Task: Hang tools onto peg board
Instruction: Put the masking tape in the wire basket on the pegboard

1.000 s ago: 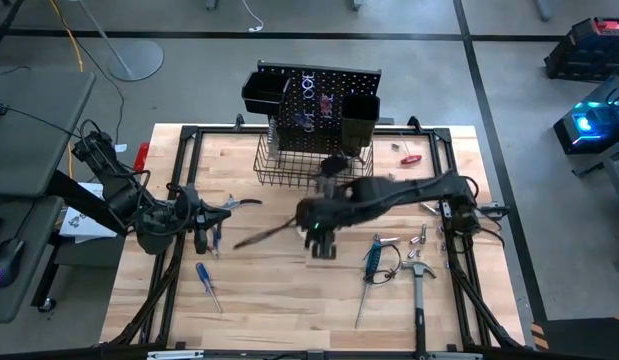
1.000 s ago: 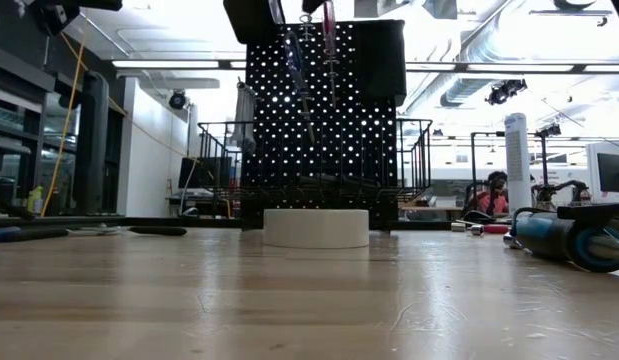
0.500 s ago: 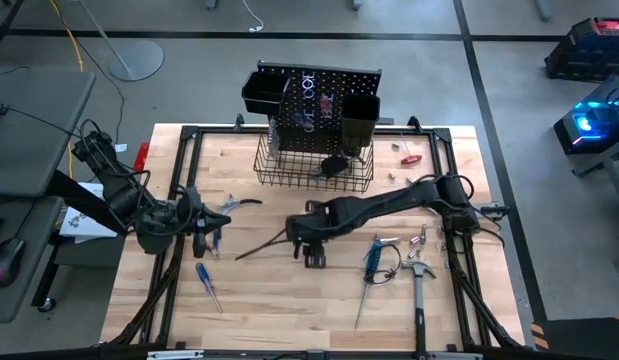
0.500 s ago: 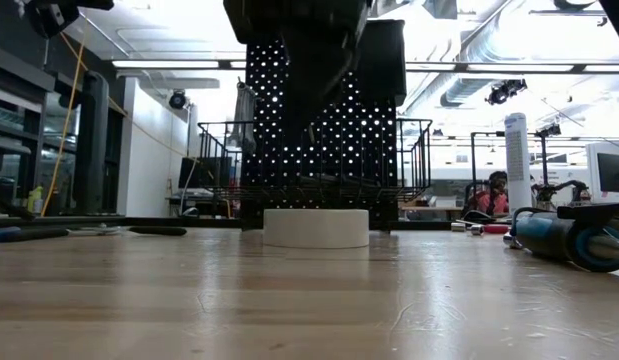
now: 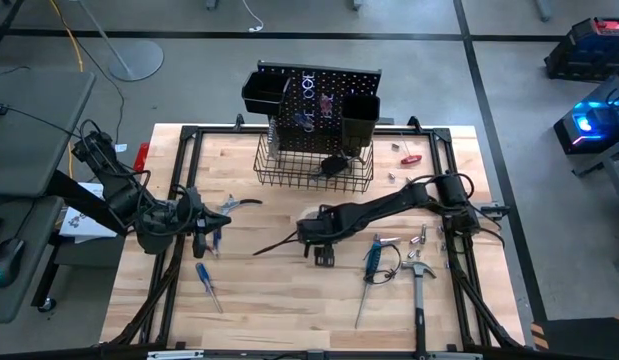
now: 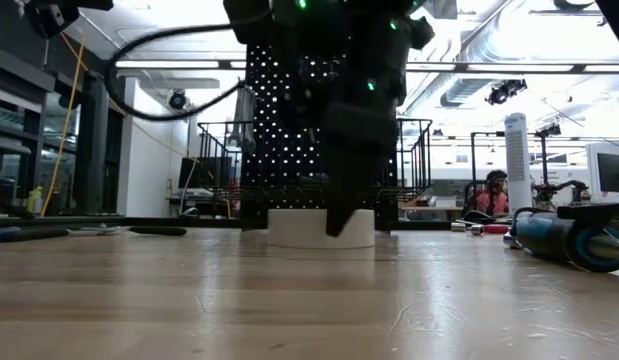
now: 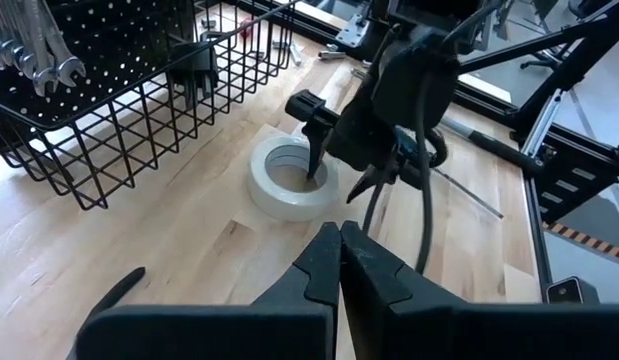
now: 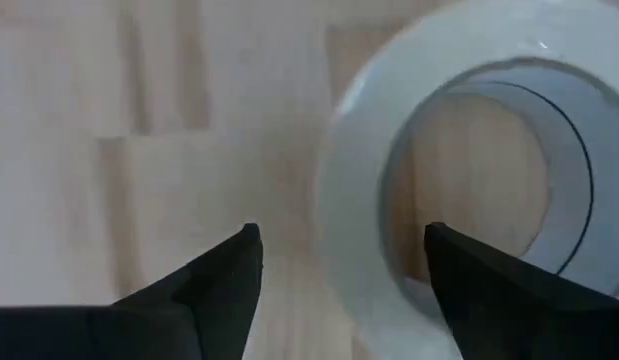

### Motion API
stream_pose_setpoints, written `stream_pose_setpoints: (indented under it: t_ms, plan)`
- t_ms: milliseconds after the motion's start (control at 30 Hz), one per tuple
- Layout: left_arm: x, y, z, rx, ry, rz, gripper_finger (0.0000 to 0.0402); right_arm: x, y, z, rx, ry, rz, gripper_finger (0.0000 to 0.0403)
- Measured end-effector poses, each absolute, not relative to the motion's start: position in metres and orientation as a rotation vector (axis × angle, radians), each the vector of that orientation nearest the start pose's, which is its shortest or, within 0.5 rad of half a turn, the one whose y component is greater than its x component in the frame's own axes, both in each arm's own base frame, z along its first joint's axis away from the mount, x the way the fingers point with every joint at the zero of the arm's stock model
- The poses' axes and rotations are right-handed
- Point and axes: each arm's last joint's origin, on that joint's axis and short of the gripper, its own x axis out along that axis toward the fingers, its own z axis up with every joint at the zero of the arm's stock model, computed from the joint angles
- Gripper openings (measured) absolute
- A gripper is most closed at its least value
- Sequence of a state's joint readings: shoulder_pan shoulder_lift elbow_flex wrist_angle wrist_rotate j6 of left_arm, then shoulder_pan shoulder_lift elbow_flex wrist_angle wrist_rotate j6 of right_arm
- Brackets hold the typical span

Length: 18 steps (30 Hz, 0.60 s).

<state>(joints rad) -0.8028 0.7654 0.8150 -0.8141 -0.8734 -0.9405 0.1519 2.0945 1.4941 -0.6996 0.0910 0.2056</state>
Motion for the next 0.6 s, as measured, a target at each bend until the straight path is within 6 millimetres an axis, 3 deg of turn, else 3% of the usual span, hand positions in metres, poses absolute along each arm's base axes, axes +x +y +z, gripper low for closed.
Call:
stream_pose_setpoints:
  t_ms: [67,133,267,333,467,600]
  plan:
    - [0.109,-0.081,0.299,-0.35,0.423,0.29,0.0,0.404,0.059,0.141,0.013,1.304,-0.134,0.0247]
    - [0.109,-0.081,0.299,-0.349,0.424,0.29,0.0,0.398,0.059,0.137,0.045,1.331,-0.172,0.0204]
    - [0.109,-0.081,0.298,-0.347,0.424,0.29,0.0,0.393,0.062,0.142,0.102,1.41,-0.218,0.0057]
    - [0.109,-0.081,0.298,-0.346,0.425,0.291,0.0,0.395,0.068,0.153,0.094,1.418,-0.204,0.0064]
    - [0.109,-0.08,0.298,-0.342,0.426,0.293,0.0,0.405,0.087,0.223,-0.004,1.281,-0.127,0.0064]
    - [0.108,-0.08,0.298,-0.339,0.427,0.295,0.0,0.41,0.085,0.294,-0.089,1.14,-0.161,0.0064]
